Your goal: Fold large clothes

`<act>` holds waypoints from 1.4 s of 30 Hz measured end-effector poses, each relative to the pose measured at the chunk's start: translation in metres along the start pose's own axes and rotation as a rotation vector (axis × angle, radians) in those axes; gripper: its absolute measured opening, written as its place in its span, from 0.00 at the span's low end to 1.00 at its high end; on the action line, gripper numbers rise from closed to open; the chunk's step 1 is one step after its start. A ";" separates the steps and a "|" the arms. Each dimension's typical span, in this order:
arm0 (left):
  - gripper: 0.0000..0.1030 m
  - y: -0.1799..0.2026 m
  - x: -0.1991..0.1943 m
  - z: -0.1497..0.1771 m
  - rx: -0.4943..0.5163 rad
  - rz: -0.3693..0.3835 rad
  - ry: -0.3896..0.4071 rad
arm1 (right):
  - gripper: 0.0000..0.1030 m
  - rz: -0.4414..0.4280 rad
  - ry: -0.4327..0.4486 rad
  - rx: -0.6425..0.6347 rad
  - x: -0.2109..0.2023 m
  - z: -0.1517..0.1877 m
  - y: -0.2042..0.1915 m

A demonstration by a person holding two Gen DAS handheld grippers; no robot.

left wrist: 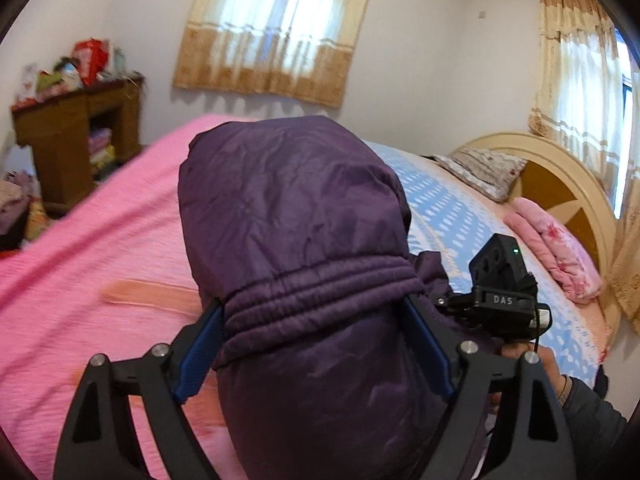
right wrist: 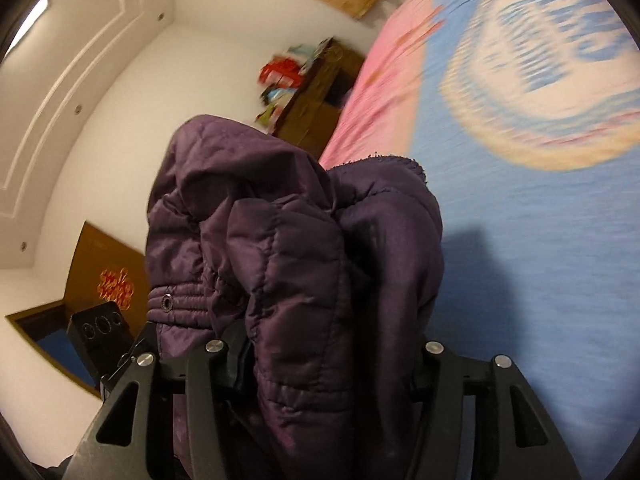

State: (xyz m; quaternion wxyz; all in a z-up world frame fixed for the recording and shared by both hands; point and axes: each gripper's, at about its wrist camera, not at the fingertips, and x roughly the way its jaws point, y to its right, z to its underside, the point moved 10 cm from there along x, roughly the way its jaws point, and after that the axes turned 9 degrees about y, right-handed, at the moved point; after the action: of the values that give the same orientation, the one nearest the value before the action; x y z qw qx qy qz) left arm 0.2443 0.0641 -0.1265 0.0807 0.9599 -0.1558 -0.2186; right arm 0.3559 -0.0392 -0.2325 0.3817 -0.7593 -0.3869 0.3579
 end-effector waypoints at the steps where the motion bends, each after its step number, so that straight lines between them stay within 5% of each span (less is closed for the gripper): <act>1: 0.85 -0.009 -0.008 -0.002 -0.001 -0.019 0.009 | 0.53 -0.010 -0.023 -0.007 0.015 0.005 -0.009; 9: 0.85 -0.102 -0.049 0.007 -0.100 -0.200 0.037 | 0.52 -0.028 -0.204 -0.089 0.133 0.030 -0.068; 17: 0.86 -0.182 -0.041 0.043 -0.304 -0.318 0.008 | 0.50 0.037 -0.359 -0.175 0.220 0.037 -0.089; 22: 1.00 -0.214 -0.037 0.064 -0.357 -0.327 0.000 | 0.53 0.037 -0.365 -0.160 0.226 0.044 -0.077; 42: 1.00 -0.235 -0.016 0.062 -0.331 -0.294 0.004 | 0.57 -0.014 -0.269 -0.018 0.206 0.066 -0.056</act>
State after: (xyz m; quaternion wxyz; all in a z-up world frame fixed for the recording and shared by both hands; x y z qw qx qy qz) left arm 0.2653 0.2849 -0.2277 0.2047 0.9464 0.0238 -0.2488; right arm 0.3741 0.1810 -0.2655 0.3219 -0.7051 -0.4431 0.4504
